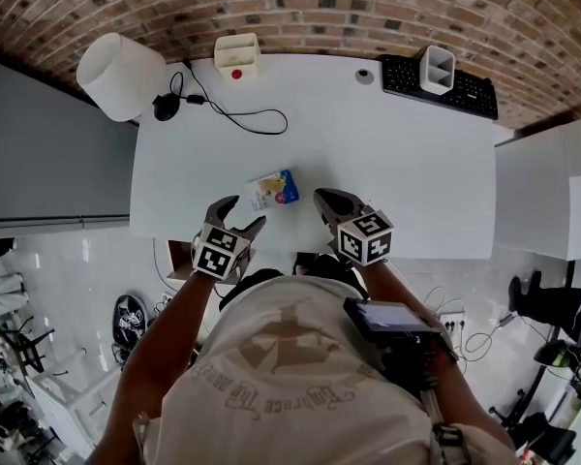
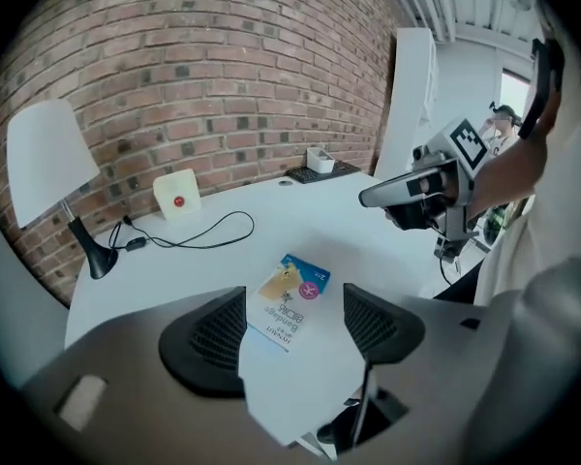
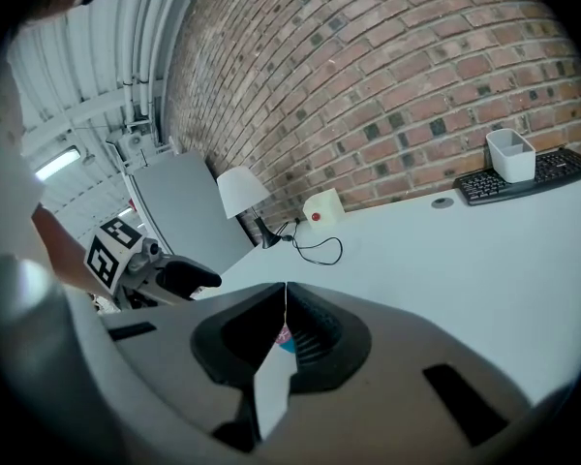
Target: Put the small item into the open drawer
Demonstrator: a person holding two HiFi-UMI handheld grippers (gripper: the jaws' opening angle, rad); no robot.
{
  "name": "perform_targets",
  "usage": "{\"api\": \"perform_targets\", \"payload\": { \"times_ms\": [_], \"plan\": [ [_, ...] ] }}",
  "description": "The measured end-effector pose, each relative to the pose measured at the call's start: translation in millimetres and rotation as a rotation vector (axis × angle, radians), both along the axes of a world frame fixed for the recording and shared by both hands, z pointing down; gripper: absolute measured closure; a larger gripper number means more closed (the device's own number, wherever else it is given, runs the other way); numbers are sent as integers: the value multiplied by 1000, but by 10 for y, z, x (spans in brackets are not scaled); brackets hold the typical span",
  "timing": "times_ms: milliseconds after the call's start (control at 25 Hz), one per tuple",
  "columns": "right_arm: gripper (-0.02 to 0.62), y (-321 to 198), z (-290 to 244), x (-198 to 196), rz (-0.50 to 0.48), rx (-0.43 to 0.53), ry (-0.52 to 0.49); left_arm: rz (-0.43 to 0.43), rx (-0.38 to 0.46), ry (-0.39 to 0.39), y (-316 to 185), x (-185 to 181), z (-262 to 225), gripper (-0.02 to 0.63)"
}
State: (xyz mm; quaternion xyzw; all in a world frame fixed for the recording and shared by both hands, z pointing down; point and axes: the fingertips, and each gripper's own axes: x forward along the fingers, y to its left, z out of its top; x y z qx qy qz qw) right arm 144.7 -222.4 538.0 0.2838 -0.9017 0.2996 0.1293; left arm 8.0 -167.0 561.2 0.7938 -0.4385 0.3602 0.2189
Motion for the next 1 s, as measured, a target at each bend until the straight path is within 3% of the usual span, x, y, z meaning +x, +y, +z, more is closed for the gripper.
{"api": "perform_targets", "payload": {
  "times_ms": [320,1000],
  "plan": [
    [589,-16,34,96,15,-9,-8,120,-87,-61,-31,53,165,258],
    [589,-8,76,402,74,-28,1,284,-174,-160,-204,235,492,242]
  ]
}}
